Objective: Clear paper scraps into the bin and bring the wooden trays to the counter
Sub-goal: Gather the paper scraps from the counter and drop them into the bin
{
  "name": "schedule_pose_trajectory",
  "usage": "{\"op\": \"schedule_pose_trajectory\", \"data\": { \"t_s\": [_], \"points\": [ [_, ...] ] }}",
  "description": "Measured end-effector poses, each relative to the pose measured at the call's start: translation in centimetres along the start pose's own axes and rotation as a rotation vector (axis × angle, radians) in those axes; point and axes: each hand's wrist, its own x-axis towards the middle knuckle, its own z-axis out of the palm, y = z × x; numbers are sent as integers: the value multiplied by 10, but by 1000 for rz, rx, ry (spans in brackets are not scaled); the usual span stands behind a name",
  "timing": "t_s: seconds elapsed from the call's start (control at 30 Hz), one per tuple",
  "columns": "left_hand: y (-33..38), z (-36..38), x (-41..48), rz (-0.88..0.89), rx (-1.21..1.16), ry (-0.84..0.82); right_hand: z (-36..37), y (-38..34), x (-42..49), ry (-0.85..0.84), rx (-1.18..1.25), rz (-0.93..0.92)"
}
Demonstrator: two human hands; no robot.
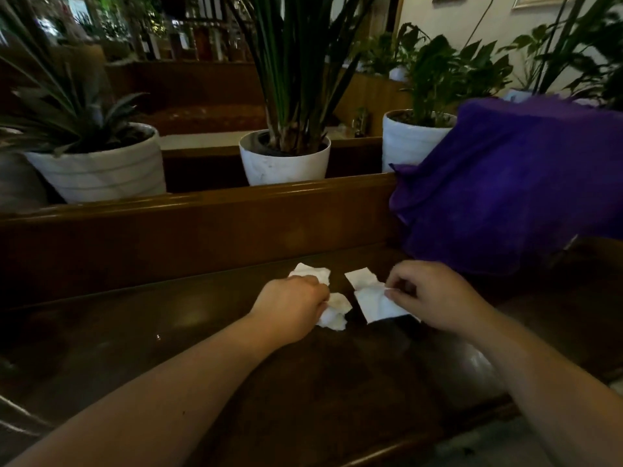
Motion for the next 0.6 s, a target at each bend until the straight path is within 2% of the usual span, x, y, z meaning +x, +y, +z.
{"op": "schedule_pose_trajectory", "data": {
  "t_s": [0.13,0.37,0.6],
  "points": [
    [5,11,5,-87,-36,-132,-12,27,18,-20,29,-13],
    [14,10,10,-139,13,-251,13,45,64,-216,40,-52],
    [1,-8,14,-203,38,-164,40,49,100,-349,-21,-73]
  ]
}}
